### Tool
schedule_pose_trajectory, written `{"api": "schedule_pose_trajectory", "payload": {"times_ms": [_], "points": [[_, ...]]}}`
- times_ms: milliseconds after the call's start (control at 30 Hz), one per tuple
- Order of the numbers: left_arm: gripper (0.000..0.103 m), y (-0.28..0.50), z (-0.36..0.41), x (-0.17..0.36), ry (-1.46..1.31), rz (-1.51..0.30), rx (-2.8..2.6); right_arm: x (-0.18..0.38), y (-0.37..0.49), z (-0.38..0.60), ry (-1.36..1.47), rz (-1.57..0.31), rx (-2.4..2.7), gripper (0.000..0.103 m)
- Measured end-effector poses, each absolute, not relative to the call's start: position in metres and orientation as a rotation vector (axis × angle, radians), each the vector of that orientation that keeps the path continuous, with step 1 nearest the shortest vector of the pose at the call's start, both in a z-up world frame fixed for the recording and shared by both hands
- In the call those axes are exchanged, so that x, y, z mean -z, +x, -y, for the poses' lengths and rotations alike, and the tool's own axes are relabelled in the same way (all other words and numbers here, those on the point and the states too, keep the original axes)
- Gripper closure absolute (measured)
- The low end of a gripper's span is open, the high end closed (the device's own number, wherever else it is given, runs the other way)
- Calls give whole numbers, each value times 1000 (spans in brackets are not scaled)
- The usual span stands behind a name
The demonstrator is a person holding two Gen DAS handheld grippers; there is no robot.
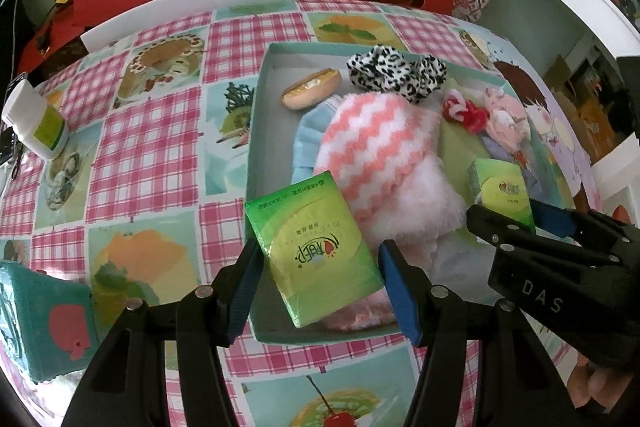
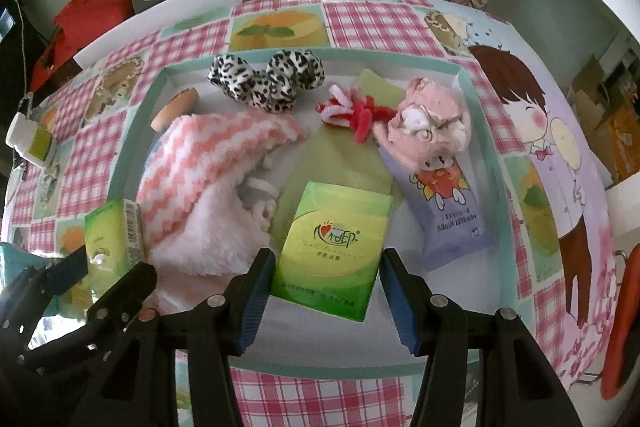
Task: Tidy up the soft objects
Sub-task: 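Lower and release both green tissue packs into the tray with both tools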
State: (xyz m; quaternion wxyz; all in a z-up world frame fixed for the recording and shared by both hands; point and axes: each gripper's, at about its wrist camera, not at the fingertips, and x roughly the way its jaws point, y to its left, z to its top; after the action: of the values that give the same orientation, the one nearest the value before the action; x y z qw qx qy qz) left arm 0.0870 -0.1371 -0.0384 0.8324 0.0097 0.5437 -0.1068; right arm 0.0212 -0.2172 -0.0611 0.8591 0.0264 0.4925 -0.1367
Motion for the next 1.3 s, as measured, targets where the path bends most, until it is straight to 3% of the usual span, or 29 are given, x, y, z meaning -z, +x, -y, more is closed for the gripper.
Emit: {"api": "schedule_pose_trajectory", "payload": {"times_ms": [867, 1033, 1100, 1300], "points": [[41, 88, 143, 54, 35, -1168, 280, 75, 22, 223, 42, -1098, 300, 45], [35, 89, 138, 46, -6, -1174, 291, 72, 23, 224, 40, -1095, 304, 43], [35, 89, 136, 41, -16, -1167, 285, 70, 23, 225, 37, -1090, 309, 38], [34, 87, 121, 18, -42, -1126, 257, 63, 19, 224, 38, -1075, 308, 34]]}}
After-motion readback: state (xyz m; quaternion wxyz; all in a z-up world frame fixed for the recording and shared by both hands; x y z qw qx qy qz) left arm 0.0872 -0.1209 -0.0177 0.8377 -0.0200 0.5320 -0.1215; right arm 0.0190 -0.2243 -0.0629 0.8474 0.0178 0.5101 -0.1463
